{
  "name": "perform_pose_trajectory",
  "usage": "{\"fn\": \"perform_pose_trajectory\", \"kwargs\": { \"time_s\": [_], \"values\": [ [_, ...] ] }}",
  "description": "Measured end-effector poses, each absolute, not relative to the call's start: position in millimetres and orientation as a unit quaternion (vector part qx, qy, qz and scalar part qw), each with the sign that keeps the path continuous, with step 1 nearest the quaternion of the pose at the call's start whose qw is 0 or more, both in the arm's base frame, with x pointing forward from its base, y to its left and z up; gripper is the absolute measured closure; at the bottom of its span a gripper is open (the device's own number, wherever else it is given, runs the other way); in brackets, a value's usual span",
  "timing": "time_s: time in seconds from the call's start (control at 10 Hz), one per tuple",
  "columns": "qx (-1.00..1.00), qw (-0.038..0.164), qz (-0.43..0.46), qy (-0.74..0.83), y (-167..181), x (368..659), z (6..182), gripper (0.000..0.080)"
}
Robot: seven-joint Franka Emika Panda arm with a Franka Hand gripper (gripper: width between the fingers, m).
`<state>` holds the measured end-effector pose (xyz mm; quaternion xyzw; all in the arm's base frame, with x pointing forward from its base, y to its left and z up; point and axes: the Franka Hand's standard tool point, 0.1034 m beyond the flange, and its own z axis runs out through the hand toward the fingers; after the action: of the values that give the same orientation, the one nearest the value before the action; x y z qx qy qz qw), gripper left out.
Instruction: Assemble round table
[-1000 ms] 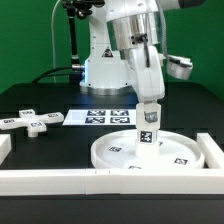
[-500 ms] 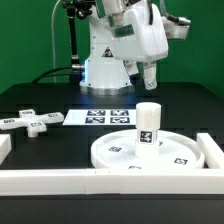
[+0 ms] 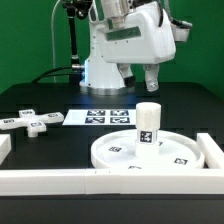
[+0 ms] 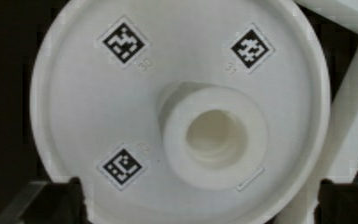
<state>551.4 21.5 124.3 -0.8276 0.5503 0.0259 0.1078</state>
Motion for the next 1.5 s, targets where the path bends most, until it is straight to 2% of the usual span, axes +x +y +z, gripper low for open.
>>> {"fn": "perform_pose_trajectory", "kwargs": {
  "time_s": [0.3, 0.7, 0.8, 0.9, 1.1, 1.5],
  "values": [
    [-0.895, 0.107, 0.006, 0.433, -19, 537, 127.1, 0.0151],
    [-0.928, 0.106, -0.002, 0.357, -17, 537, 125.4, 0.0151],
    [-0.957, 0.100, -0.018, 0.270, -19, 539, 122.7, 0.0151],
    [-0.979, 0.080, -0.026, 0.188, -21, 539, 120.0, 0.0151],
    [-0.997, 0.060, -0.029, 0.039, -23, 534, 117.1, 0.0151],
    [-0.995, 0.055, -0.035, -0.072, -26, 533, 115.7, 0.0151]
  ]
}}
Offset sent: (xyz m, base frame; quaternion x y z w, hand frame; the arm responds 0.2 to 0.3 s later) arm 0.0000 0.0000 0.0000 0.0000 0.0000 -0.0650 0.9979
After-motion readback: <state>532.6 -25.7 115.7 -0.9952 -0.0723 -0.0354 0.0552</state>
